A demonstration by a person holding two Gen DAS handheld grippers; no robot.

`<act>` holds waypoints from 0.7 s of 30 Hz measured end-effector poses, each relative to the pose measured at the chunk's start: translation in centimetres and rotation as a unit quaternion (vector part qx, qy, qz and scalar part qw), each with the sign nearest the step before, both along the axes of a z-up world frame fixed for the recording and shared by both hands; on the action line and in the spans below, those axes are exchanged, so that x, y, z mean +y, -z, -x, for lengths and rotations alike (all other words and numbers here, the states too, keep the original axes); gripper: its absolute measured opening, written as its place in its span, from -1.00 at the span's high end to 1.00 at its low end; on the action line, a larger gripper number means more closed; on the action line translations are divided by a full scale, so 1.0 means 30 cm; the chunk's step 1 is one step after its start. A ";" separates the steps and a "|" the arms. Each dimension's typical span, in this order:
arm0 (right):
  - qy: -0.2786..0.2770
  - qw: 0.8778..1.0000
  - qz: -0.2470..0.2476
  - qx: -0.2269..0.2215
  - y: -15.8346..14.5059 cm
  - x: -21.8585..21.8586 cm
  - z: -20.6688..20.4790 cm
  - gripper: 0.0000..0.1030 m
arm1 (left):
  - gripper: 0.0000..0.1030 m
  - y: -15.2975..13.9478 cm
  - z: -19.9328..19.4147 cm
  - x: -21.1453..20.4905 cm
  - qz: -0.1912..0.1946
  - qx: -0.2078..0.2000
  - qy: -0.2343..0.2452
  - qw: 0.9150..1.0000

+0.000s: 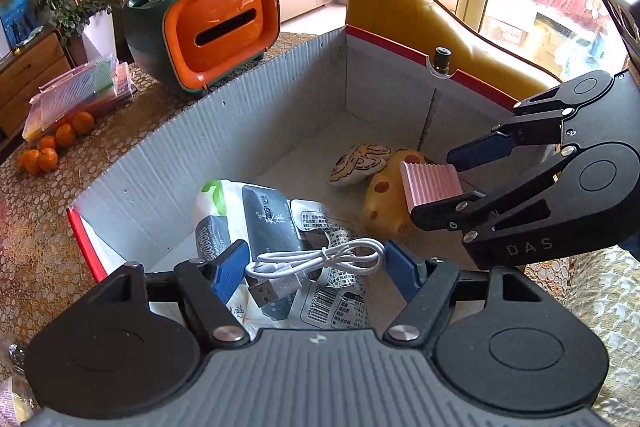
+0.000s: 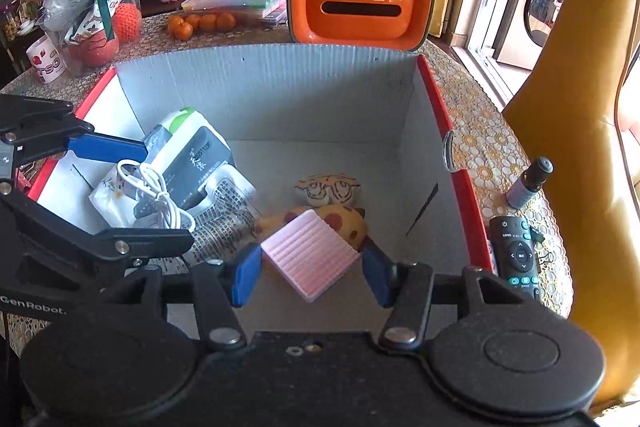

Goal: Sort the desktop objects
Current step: 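Lower the cable and sticky-note pad into the box and open both grippers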

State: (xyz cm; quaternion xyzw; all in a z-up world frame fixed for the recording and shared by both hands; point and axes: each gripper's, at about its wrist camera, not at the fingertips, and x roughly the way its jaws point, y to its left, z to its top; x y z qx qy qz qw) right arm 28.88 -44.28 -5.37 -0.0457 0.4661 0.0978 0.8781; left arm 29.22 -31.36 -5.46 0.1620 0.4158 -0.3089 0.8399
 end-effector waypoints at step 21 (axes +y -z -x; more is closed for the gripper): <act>0.012 1.000 -0.012 0.007 0.010 -0.011 -0.001 -0.21 | -0.45 0.027 -0.046 -0.003 -0.017 0.075 0.006 0.997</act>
